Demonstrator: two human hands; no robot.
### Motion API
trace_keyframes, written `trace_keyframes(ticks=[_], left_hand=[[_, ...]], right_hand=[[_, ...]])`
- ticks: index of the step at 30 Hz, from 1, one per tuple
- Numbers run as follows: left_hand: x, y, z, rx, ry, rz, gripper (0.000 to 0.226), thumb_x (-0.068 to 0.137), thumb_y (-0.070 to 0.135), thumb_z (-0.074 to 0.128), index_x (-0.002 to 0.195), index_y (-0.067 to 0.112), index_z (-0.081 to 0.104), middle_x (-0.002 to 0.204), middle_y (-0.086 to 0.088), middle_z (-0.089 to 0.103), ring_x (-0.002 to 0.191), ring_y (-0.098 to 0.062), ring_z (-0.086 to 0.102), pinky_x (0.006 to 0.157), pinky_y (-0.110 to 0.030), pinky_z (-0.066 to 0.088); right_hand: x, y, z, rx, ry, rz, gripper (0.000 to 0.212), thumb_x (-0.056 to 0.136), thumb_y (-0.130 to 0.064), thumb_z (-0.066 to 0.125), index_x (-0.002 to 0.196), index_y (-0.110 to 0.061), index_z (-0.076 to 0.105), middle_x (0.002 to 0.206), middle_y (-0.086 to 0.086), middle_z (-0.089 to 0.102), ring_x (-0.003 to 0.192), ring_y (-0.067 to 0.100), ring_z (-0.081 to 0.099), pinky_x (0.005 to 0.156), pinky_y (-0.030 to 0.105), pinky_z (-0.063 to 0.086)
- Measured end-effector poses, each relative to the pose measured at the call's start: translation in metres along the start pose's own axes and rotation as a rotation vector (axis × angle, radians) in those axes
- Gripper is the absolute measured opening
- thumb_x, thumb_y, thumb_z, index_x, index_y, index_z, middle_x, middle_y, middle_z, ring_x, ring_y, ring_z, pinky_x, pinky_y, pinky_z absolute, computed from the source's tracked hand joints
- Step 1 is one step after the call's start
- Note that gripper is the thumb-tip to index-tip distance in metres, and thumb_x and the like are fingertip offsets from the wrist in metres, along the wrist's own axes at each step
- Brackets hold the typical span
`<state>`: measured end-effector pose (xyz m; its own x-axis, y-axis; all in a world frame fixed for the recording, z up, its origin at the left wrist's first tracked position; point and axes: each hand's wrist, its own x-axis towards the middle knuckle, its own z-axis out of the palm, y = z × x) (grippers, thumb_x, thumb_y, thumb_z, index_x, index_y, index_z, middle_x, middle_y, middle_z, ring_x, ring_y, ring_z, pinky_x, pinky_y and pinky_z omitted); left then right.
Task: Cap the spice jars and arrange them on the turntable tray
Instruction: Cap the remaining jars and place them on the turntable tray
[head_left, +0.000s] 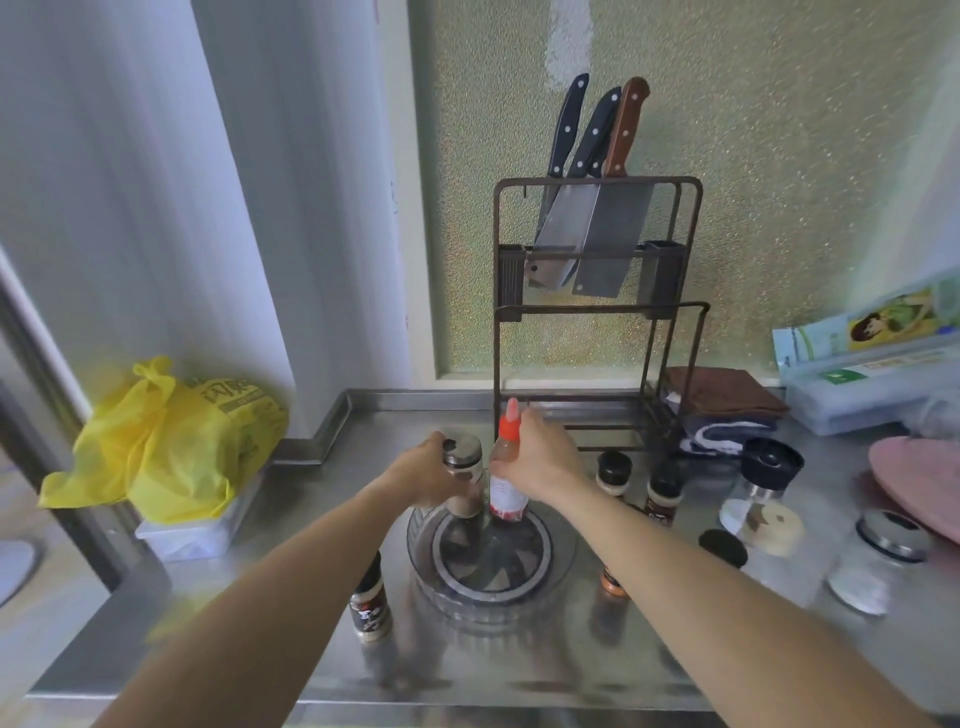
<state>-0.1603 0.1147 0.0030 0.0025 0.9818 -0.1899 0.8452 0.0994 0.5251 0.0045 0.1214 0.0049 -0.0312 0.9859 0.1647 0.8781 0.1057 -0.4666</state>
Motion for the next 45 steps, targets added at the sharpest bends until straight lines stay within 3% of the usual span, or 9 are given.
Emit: trace_keyframes(ticks=[6,11,15,17,20,26,29,38,45], left_hand=[[-0.006,0.007,0.005,-0.001,0.000,-0.046,0.079,0.086,0.033,0.076,0.147,0.010,0.031,0.137,-0.015,0.057,0.110,-0.029,0.057,0.094,-0.037,0.051],[-0.033,0.037,-0.006,-0.175,0.175,0.021,0.114,0.071,0.044,0.089,0.155,0.015,0.018,0.153,-0.017,0.043,0.135,-0.036,0.049,0.108,-0.047,0.045],[-0.060,0.088,-0.015,-0.184,0.505,0.374,0.078,0.078,0.041,0.082,0.142,0.022,0.042,0.145,-0.006,0.051,0.133,-0.030,0.049,0.110,-0.048,0.042],[-0.069,0.120,-0.010,-0.199,0.560,0.548,0.058,0.082,0.034,0.079,0.133,0.022,0.053,0.134,-0.001,0.059,0.125,-0.022,0.054,0.107,-0.043,0.043],[-0.077,0.168,0.015,-0.127,0.354,0.697,0.042,0.084,0.042,0.076,0.120,0.024,0.062,0.117,0.008,0.067,0.108,-0.011,0.062,0.100,-0.038,0.052],[-0.067,0.236,0.104,0.177,-0.036,0.687,0.065,0.073,0.061,0.076,0.127,0.027,0.060,0.118,0.003,0.069,0.112,-0.023,0.064,0.095,-0.039,0.053],[-0.057,0.253,0.140,0.293,-0.135,0.642,0.066,0.068,0.054,0.081,0.123,0.024,0.060,0.119,-0.001,0.066,0.113,-0.028,0.061,0.088,-0.035,0.051],[-0.052,0.260,0.176,0.301,-0.074,0.560,0.062,0.074,0.026,0.084,0.124,0.023,0.048,0.121,-0.012,0.064,0.110,-0.039,0.063,0.088,-0.044,0.052],[-0.063,0.261,0.152,0.161,-0.009,0.617,0.058,0.074,0.025,0.085,0.120,0.017,0.051,0.115,-0.010,0.065,0.107,-0.035,0.063,0.087,-0.041,0.053]], right_hand=[[-0.005,0.001,0.000,0.035,-0.008,0.046,0.048,0.083,-0.035,0.077,0.115,-0.014,0.048,0.100,0.007,0.066,0.089,0.028,0.067,0.075,0.039,0.057],[-0.027,0.013,-0.043,0.093,-0.021,0.026,0.070,0.080,-0.046,0.081,0.130,-0.010,0.047,0.113,0.006,0.065,0.102,0.027,0.065,0.075,0.035,0.052],[-0.051,0.050,-0.111,0.049,0.086,0.010,0.065,0.085,-0.037,0.079,0.138,-0.014,0.050,0.129,0.004,0.065,0.115,0.025,0.063,0.093,0.042,0.055],[-0.060,0.077,-0.148,0.020,0.134,0.043,0.056,0.087,-0.034,0.077,0.135,-0.014,0.057,0.128,0.004,0.067,0.113,0.024,0.066,0.096,0.045,0.055],[-0.072,0.127,-0.195,-0.054,0.182,0.147,0.038,0.086,-0.033,0.078,0.118,-0.015,0.068,0.115,0.004,0.072,0.102,0.023,0.068,0.092,0.043,0.056],[-0.111,0.233,-0.217,-0.130,0.107,0.364,0.062,0.072,-0.050,0.084,0.123,-0.022,0.062,0.126,0.001,0.066,0.116,0.025,0.063,0.096,0.039,0.050],[-0.130,0.269,-0.194,-0.118,0.044,0.377,0.058,0.067,-0.050,0.084,0.115,-0.024,0.062,0.119,-0.001,0.068,0.110,0.023,0.064,0.082,0.032,0.047],[-0.147,0.299,-0.138,0.037,0.274,0.304,0.058,0.069,-0.016,0.087,0.114,-0.020,0.050,0.108,0.005,0.067,0.101,0.032,0.065,0.082,0.042,0.052],[-0.159,0.279,-0.162,0.011,0.359,0.321,0.053,0.077,-0.016,0.082,0.117,-0.024,0.048,0.111,0.001,0.065,0.106,0.033,0.065,0.078,0.038,0.048]])
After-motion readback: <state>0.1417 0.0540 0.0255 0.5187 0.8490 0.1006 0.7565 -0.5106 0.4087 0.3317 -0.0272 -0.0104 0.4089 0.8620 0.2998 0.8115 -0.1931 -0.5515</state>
